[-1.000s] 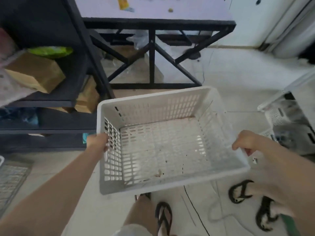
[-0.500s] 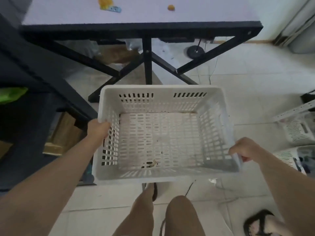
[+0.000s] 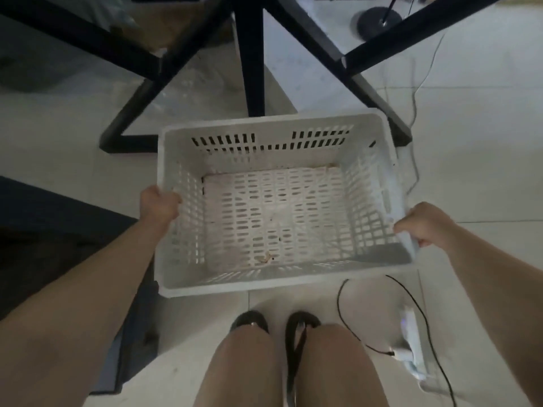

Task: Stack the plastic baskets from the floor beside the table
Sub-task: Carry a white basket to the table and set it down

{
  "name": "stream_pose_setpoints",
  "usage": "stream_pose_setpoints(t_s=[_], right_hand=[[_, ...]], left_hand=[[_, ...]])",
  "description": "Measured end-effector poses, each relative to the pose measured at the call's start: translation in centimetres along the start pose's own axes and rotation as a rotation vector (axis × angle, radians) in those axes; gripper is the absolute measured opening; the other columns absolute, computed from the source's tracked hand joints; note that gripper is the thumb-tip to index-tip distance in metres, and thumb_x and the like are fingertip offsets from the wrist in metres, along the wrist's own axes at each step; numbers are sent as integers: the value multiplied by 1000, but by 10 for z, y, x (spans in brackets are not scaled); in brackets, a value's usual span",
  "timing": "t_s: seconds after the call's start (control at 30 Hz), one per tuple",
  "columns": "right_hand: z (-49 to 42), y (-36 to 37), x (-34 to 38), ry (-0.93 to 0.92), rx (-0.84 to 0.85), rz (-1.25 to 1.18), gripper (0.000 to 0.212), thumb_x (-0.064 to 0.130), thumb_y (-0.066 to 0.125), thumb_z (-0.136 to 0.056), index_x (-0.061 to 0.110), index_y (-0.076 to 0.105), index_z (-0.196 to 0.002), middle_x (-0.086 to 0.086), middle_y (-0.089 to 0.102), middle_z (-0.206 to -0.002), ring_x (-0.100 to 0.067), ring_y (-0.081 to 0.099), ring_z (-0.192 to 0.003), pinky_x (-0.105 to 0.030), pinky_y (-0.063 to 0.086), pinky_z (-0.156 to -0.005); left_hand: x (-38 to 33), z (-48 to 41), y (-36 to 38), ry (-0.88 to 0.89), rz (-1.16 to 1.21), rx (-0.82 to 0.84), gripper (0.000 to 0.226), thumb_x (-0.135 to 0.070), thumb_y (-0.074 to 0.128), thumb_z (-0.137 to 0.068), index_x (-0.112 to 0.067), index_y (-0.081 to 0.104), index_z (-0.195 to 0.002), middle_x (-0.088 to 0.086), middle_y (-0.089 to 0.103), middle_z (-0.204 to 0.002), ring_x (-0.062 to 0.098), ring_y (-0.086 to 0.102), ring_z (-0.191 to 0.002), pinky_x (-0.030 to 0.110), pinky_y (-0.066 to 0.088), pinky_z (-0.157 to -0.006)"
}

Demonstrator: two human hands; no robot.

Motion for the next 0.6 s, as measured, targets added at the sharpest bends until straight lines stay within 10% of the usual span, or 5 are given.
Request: stream_pose_setpoints(t_s=[0.2, 0.33, 0.43, 0.6], right_hand=[[-112, 78, -5, -3, 8, -2, 29, 12, 75, -71, -10, 65, -88, -26, 68, -82, -34, 66, -66, -43, 59, -65], [-97, 64, 9, 44, 189, 83, 55, 47, 73, -74, -2, 61, -95, -19, 68, -91, -29, 66, -76, -36, 56, -70], [-47, 17, 43, -11, 194, 189, 61, 51, 65, -80, -5, 59, -101, -15, 65, -81, -26, 59, -68, -30, 49, -63], [67, -75, 111, -258, 253, 189, 41, 27, 60, -87, 2, 56, -120, -11, 63, -90, -29, 63, -88, -35, 53, -78]], left_hand=[[56, -98, 77, 52, -132, -21, 9, -6, 58, -80, -10, 51, -76, 6, 53, -77, 24, 54, -82, 31, 49, -64], [31, -87, 79, -57, -376, 156, 74, -19, 60, -86, -3, 21, -146, 18, 39, -144, 33, 45, -127, 44, 44, -103], [-30, -32, 54, -83, -381, 197, 92, -25, 58, -89, -4, -7, -150, 16, 11, -159, 29, 24, -143, 36, 27, -116], [-152, 96, -19, 146, -564, 314, 58, -21, 49, -94, -2, 29, -145, 16, 32, -152, 30, 37, -135, 32, 30, -110]])
Point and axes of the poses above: each hand's wrist, its own z-axis away from the middle knuckle, its own y-axis out of the palm, x = y × z, the point moved 3 cm from there along -z, towards the middle knuckle
